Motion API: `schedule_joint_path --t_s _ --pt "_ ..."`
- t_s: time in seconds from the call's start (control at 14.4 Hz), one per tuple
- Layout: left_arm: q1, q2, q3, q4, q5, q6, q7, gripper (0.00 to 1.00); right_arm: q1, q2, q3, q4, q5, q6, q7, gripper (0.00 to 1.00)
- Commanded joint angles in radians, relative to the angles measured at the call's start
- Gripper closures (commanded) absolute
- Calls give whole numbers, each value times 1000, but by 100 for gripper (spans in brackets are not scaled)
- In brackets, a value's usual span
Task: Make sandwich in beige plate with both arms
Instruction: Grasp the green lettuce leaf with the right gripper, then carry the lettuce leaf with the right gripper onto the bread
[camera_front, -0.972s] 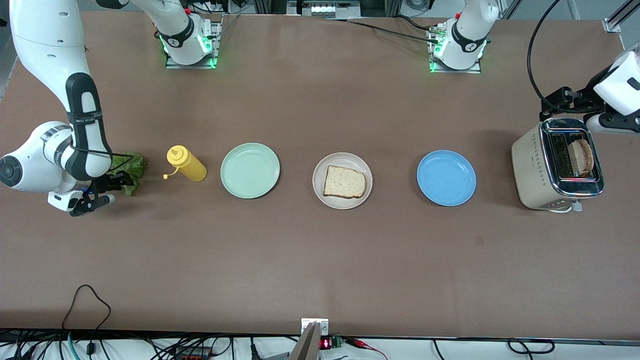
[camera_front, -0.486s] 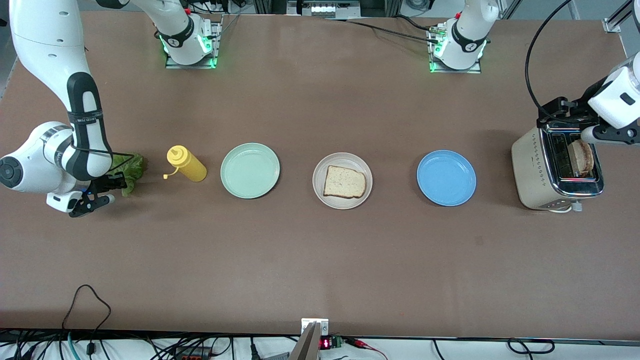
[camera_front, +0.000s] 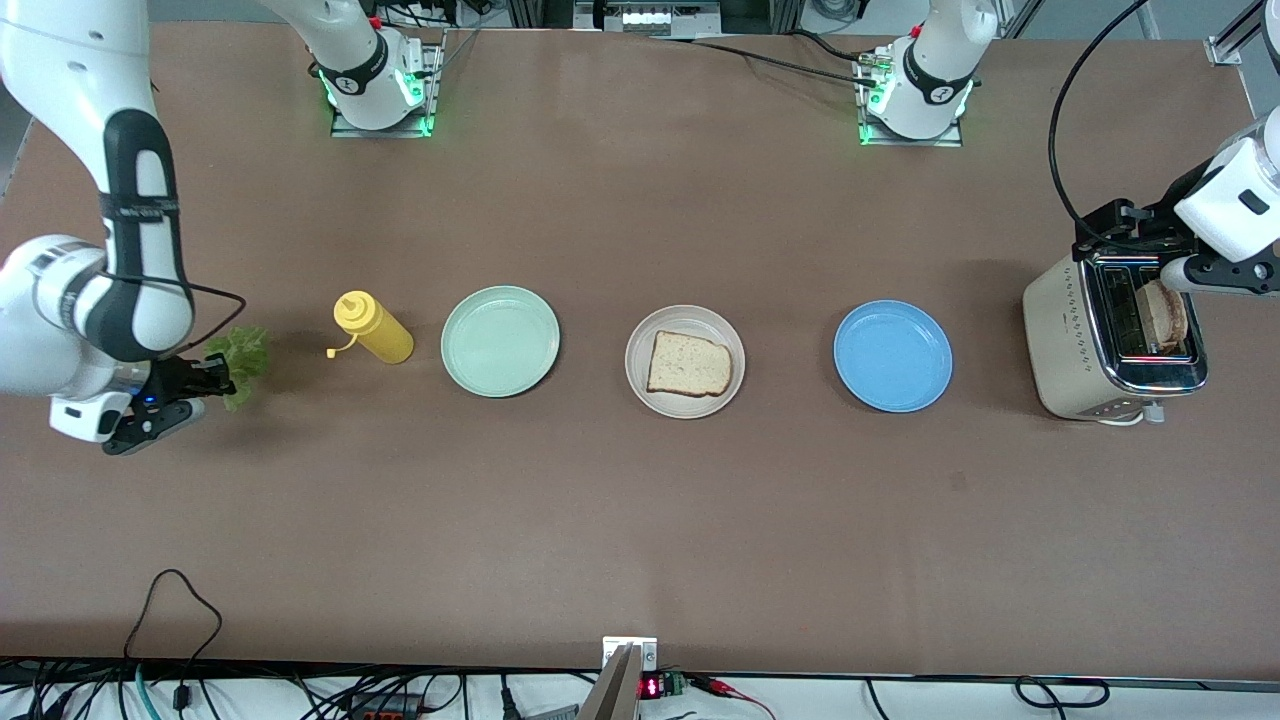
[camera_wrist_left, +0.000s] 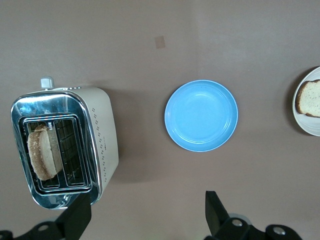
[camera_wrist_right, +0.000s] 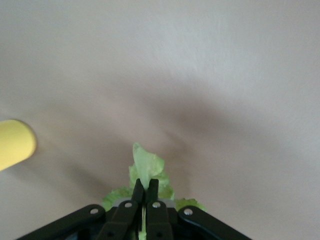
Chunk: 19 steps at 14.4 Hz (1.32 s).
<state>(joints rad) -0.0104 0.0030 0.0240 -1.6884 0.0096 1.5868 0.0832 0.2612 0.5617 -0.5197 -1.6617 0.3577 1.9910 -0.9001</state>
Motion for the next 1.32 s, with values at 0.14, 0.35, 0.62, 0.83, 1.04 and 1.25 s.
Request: schedule_joint_path --t_s 0.14,0.35,0.62,0.83,1.04,1.25 --pt "-3 23 -9 39 0 -8 3 0 44 -14 -5 175 -19 -162 -91 100" --pt "12 25 -3 53 -2 -18 3 0 102 -14 -8 275 -23 -247 -140 100" --pt "27 20 -2 68 0 -21 3 0 214 -14 -11 425 -84 -320 -142 100" --pt "27 25 -3 102 0 -18 -2 0 294 -32 -8 442 -85 -328 -140 100" --pt "26 28 -2 102 0 -13 -8 0 381 -36 -3 442 -75 -328 -135 100" --pt "27 28 -4 98 0 -14 -8 0 458 -34 3 470 -16 -325 -117 100"
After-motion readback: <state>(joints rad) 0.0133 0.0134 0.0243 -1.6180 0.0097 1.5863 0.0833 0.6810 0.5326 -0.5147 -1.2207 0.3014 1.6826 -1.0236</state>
